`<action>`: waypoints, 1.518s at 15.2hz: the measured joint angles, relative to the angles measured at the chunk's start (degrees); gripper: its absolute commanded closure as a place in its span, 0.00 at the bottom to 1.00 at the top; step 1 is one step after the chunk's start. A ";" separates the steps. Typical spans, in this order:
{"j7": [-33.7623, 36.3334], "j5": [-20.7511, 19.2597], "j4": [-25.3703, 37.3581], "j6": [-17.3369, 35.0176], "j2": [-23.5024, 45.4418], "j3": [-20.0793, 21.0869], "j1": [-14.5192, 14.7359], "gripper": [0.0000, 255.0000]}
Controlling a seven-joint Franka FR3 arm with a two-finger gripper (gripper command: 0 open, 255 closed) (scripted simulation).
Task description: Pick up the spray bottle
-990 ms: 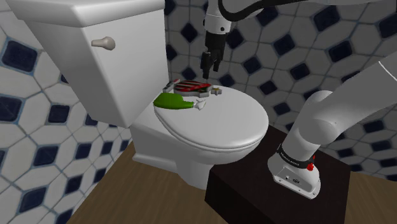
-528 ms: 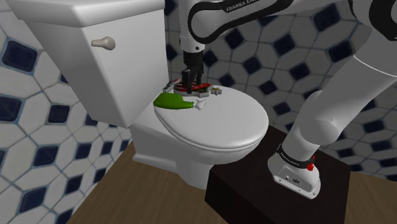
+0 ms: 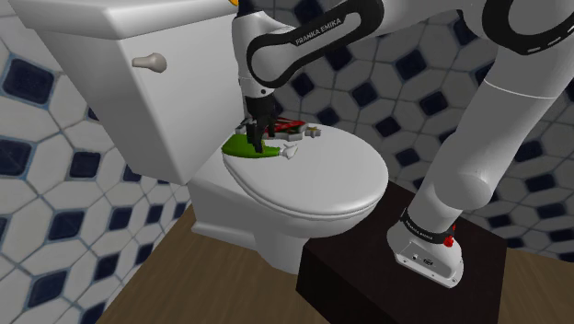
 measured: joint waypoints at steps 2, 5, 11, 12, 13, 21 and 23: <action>0.11 -0.20 -0.79 1.44 0.69 0.01 0.01 0.00; 0.20 -0.39 -1.97 3.26 1.37 -0.01 0.01 1.00; 0.24 -0.38 -2.31 3.55 1.30 0.02 0.03 1.00; 0.24 -0.38 -2.31 3.56 1.30 0.02 0.03 1.00; 0.24 -0.38 -2.32 3.56 1.30 0.02 0.03 1.00; -0.05 0.05 -0.08 -0.15 -0.25 0.01 0.00 1.00; -0.24 0.21 0.84 -1.68 -0.88 -0.05 -0.06 1.00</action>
